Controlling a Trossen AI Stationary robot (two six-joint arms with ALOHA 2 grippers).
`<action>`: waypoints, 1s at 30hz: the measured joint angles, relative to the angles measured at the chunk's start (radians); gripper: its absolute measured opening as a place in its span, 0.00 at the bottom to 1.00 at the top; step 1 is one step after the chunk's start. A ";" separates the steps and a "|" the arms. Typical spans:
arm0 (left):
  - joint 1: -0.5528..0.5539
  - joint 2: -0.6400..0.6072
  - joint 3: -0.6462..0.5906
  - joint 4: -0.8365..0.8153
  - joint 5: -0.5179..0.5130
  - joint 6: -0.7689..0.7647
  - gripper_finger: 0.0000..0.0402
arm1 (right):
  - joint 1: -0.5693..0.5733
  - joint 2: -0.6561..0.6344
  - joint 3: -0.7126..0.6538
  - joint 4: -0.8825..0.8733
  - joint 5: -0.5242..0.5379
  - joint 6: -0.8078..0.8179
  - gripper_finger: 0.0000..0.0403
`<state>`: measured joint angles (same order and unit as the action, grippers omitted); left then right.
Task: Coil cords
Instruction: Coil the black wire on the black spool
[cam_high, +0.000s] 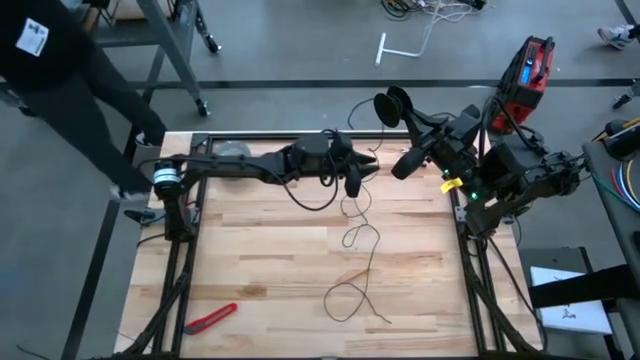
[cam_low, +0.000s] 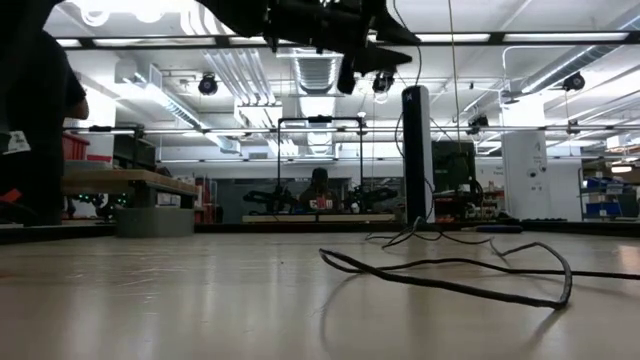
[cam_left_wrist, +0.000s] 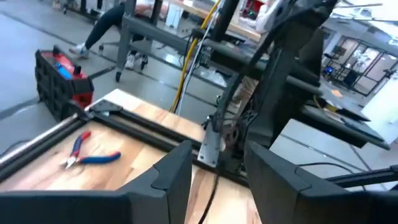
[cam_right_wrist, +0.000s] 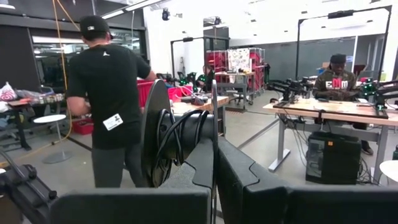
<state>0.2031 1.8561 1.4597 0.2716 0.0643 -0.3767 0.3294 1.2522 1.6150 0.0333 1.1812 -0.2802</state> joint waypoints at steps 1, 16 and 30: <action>0.000 0.006 0.000 0.010 0.000 -0.009 0.34 | 0.000 0.000 0.000 0.001 0.000 0.000 0.00; 0.001 0.006 -0.002 0.067 0.023 -0.026 0.16 | 0.000 0.000 0.000 0.000 0.000 0.000 0.00; -0.001 -0.027 0.077 0.015 0.093 -0.032 0.00 | 0.000 0.000 0.000 -0.001 0.000 -0.009 0.00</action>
<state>0.2024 1.8286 1.5366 0.2870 0.1573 -0.4085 0.3294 1.2522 1.6150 0.0319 1.1811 -0.2891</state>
